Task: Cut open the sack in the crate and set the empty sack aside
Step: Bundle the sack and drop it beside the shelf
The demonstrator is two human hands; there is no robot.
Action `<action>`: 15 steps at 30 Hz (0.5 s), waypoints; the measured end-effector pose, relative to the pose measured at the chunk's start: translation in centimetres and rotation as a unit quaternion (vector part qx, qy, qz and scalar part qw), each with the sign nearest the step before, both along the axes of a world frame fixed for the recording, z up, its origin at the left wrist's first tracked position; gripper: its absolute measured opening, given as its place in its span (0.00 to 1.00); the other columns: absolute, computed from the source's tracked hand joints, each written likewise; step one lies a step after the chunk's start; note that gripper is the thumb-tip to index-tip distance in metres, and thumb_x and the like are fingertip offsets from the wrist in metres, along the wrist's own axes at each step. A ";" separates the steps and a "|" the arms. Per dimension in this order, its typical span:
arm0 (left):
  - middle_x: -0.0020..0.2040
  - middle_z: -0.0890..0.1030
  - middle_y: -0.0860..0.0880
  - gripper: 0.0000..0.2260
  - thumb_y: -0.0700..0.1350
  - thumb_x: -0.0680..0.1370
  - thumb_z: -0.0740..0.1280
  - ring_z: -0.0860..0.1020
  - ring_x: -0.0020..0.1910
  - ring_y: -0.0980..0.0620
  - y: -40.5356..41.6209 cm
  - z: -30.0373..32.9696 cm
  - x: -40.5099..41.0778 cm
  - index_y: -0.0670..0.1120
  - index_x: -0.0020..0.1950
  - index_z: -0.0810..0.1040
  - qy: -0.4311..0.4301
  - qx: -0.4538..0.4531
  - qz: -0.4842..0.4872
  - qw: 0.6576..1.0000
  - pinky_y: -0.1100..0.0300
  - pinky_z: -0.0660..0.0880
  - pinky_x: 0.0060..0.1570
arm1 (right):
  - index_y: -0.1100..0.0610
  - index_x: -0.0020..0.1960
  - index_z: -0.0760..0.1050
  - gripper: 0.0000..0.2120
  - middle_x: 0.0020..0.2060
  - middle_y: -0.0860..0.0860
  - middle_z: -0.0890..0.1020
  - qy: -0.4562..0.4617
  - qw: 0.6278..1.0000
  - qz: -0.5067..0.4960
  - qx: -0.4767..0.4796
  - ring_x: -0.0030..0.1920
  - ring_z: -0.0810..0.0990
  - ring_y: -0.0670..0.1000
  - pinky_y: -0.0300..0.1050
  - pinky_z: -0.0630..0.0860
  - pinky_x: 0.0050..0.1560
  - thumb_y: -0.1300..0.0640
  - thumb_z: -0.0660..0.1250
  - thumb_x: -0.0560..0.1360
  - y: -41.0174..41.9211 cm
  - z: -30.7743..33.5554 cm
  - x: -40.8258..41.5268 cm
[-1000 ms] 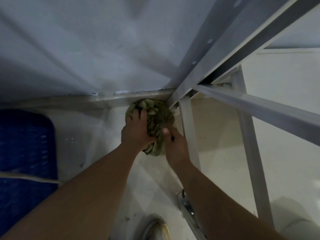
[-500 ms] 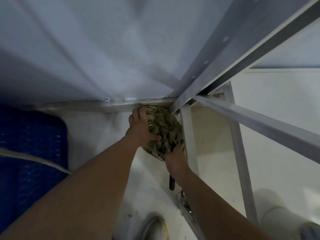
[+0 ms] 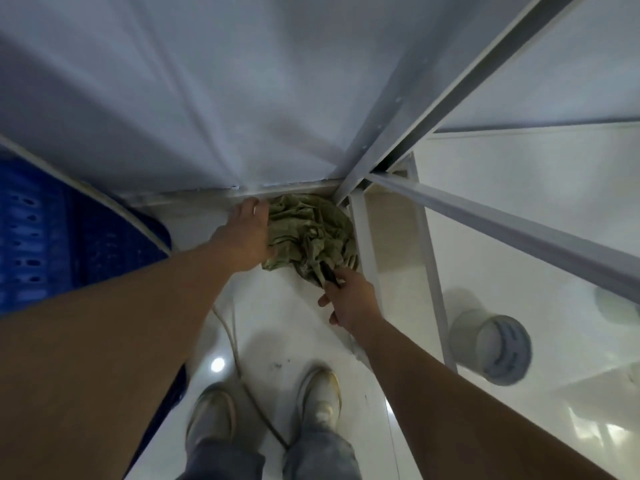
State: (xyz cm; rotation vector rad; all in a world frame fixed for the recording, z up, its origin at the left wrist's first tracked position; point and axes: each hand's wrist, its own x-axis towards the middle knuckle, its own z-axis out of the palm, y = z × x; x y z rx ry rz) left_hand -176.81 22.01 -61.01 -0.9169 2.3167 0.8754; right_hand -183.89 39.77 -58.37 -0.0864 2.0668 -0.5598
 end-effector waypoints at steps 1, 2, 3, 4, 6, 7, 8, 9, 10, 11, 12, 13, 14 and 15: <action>0.76 0.53 0.41 0.37 0.48 0.75 0.69 0.53 0.75 0.39 0.1 1.4 0.6 0.43 0.77 0.51 -0.006 -0.001 -0.014 1.000 0.40 0.62 0.69 | 0.55 0.65 0.72 0.16 0.36 0.53 0.81 -0.002 1.000 -0.011 0.008 0.21 0.72 0.46 0.41 0.73 0.26 0.60 0.59 0.78 0.0 1.3 0.5; 0.76 0.54 0.40 0.36 0.48 0.76 0.67 0.53 0.75 0.39 0.3 2.9 1.1 0.42 0.77 0.51 -0.010 -0.003 -0.026 1.000 0.40 0.62 0.70 | 0.57 0.63 0.73 0.14 0.38 0.54 0.81 -0.006 1.000 -0.019 0.014 0.24 0.73 0.48 0.41 0.74 0.27 0.60 0.58 0.78 0.1 2.7 1.1; 0.75 0.55 0.40 0.35 0.48 0.77 0.66 0.55 0.75 0.39 0.6 4.6 1.6 0.42 0.77 0.51 -0.008 -0.010 -0.039 0.999 0.41 0.63 0.69 | 0.58 0.60 0.74 0.13 0.39 0.56 0.81 -0.007 1.000 -0.017 0.020 0.27 0.74 0.50 0.43 0.75 0.29 0.60 0.58 0.78 0.1 4.1 1.5; 0.75 0.57 0.39 0.33 0.48 0.77 0.65 0.58 0.73 0.39 0.9 6.5 2.1 0.41 0.76 0.52 -0.002 -0.016 -0.052 0.999 0.42 0.65 0.69 | 0.60 0.58 0.75 0.12 0.41 0.58 0.82 -0.004 1.000 -0.012 0.024 0.30 0.76 0.53 0.48 0.78 0.33 0.60 0.58 0.77 0.1 5.6 2.0; 0.72 0.63 0.38 0.31 0.48 0.78 0.64 0.66 0.69 0.39 1.8 10.7 3.0 0.40 0.75 0.55 0.015 -0.021 -0.081 0.996 0.46 0.69 0.64 | 0.65 0.55 0.76 0.13 0.47 0.61 0.83 0.006 0.999 -0.003 0.032 0.40 0.79 0.58 0.55 0.80 0.46 0.60 0.59 0.75 -0.1 8.9 2.7; 0.71 0.66 0.38 0.29 0.48 0.78 0.64 0.69 0.66 0.39 2.1 13.0 3.4 0.40 0.75 0.56 0.024 -0.032 -0.104 0.994 0.47 0.71 0.62 | 0.65 0.56 0.76 0.14 0.49 0.61 0.82 0.011 0.999 0.003 0.036 0.44 0.79 0.57 0.55 0.79 0.51 0.60 0.59 0.76 -0.2 10.6 2.8; 0.71 0.66 0.38 0.29 0.48 0.78 0.64 0.70 0.65 0.39 2.2 15.4 3.7 0.40 0.75 0.57 0.032 -0.049 -0.129 0.990 0.48 0.72 0.61 | 0.65 0.55 0.76 0.13 0.49 0.61 0.81 0.014 0.999 0.012 0.038 0.46 0.77 0.56 0.54 0.78 0.54 0.61 0.58 0.76 -0.4 12.6 2.9; 0.72 0.65 0.39 0.29 0.49 0.78 0.63 0.69 0.67 0.40 2.2 17.9 4.0 0.40 0.75 0.57 0.040 -0.062 -0.151 0.986 0.47 0.71 0.63 | 0.64 0.53 0.76 0.11 0.47 0.60 0.78 0.021 0.999 0.023 0.035 0.45 0.75 0.55 0.53 0.77 0.53 0.61 0.57 0.77 -0.5 14.7 3.0; 0.74 0.62 0.40 0.30 0.50 0.79 0.62 0.66 0.70 0.41 2.1 20.5 4.3 0.41 0.76 0.55 0.046 -0.071 -0.166 0.983 0.47 0.69 0.66 | 0.62 0.50 0.74 0.08 0.45 0.59 0.76 0.033 0.999 0.033 0.028 0.45 0.74 0.55 0.51 0.76 0.51 0.62 0.57 0.77 -0.8 16.9 3.0; 0.76 0.60 0.41 0.31 0.50 0.79 0.61 0.63 0.73 0.42 2.0 23.3 4.6 0.41 0.77 0.53 0.049 -0.076 -0.172 0.981 0.48 0.65 0.70 | 0.61 0.47 0.72 0.06 0.44 0.59 0.75 0.048 0.998 0.044 0.021 0.44 0.73 0.55 0.50 0.75 0.47 0.63 0.57 0.77 -1.1 19.2 2.9; 0.77 0.58 0.42 0.31 0.50 0.79 0.60 0.60 0.75 0.44 1.9 26.0 4.9 0.41 0.77 0.51 0.050 -0.083 -0.174 0.980 0.49 0.61 0.72 | 0.62 0.47 0.72 0.05 0.44 0.59 0.74 0.061 0.997 0.055 0.016 0.44 0.72 0.55 0.48 0.73 0.43 0.63 0.57 0.76 -1.3 21.5 2.9; 0.78 0.57 0.42 0.31 0.51 0.80 0.60 0.57 0.76 0.45 1.8 28.7 5.2 0.41 0.78 0.51 0.056 -0.095 -0.175 0.978 0.51 0.58 0.73 | 0.63 0.49 0.73 0.07 0.45 0.59 0.74 0.074 0.995 0.062 0.010 0.44 0.73 0.55 0.47 0.72 0.41 0.64 0.57 0.76 -1.4 23.8 2.9; 0.78 0.56 0.43 0.31 0.51 0.80 0.59 0.56 0.76 0.46 1.8 31.3 5.5 0.41 0.78 0.50 0.063 -0.115 -0.177 0.975 0.51 0.56 0.74 | 0.65 0.53 0.74 0.10 0.46 0.61 0.75 0.084 0.994 0.067 0.006 0.44 0.73 0.55 0.48 0.73 0.42 0.64 0.57 0.76 -1.5 26.2 2.9; 0.78 0.55 0.43 0.32 0.52 0.80 0.59 0.54 0.77 0.46 1.7 33.8 5.8 0.42 0.78 0.50 0.070 -0.139 -0.183 0.971 0.52 0.54 0.75 | 0.66 0.57 0.74 0.13 0.48 0.62 0.77 0.096 0.992 0.076 0.002 0.45 0.75 0.56 0.50 0.75 0.45 0.64 0.57 0.76 -1.7 28.6 3.0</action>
